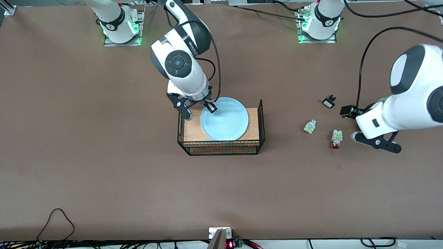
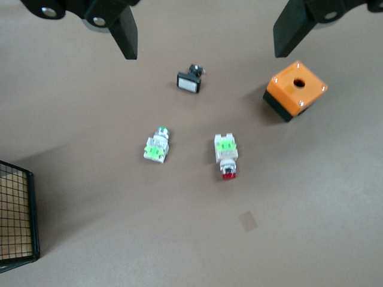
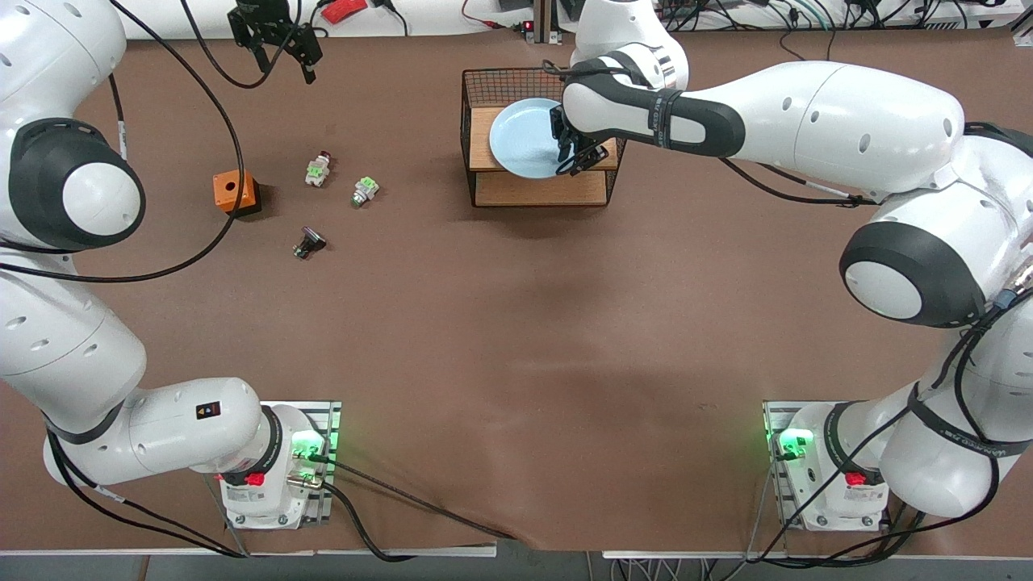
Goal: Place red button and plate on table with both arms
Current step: 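Lower the red button onto the table and open the left gripper, then grip the plate rim with the right gripper while the left gripper withdraws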
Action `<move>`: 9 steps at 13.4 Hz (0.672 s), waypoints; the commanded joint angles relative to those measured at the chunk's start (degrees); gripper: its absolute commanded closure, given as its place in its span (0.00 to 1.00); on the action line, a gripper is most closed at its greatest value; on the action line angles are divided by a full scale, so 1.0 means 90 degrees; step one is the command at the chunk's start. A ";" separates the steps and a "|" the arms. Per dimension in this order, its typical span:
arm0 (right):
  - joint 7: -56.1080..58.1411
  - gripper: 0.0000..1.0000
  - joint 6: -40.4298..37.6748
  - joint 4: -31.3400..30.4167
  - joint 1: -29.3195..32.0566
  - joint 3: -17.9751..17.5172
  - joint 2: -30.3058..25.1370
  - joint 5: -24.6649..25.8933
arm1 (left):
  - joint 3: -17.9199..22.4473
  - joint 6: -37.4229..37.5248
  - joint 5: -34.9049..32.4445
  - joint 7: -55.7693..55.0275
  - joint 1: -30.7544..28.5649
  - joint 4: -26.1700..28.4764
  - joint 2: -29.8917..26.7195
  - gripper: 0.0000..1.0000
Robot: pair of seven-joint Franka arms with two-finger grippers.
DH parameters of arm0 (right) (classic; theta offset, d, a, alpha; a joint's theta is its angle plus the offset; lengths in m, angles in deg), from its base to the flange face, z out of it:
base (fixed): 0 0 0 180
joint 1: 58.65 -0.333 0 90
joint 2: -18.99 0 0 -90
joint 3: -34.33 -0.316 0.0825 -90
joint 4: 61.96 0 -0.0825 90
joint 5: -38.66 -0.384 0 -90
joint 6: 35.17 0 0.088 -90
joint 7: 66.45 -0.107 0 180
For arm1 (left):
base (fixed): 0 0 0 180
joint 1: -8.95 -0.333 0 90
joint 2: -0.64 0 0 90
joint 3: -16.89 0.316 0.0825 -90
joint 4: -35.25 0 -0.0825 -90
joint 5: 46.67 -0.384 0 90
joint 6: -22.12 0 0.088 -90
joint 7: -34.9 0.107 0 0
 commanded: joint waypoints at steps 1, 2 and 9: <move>0.0127 0.75 -0.0026 -0.0130 -0.0044 0.0014 -0.0100 -0.0047 | 0.0088 0.0315 -0.0071 -0.0185 0.0096 0.0135 -0.0635 0.00; 0.0292 0.93 -0.0026 -0.0130 -0.0044 0.0014 -0.0100 -0.0046 | 0.0456 0.0325 0.0025 -0.0282 0.0173 0.0388 -0.0986 0.00; 0.0801 1.00 -0.0250 -0.0159 -0.0015 0.0014 -0.0139 -0.0056 | 0.2627 -0.2328 0.0885 -0.0274 0.1306 0.3063 -0.3058 0.00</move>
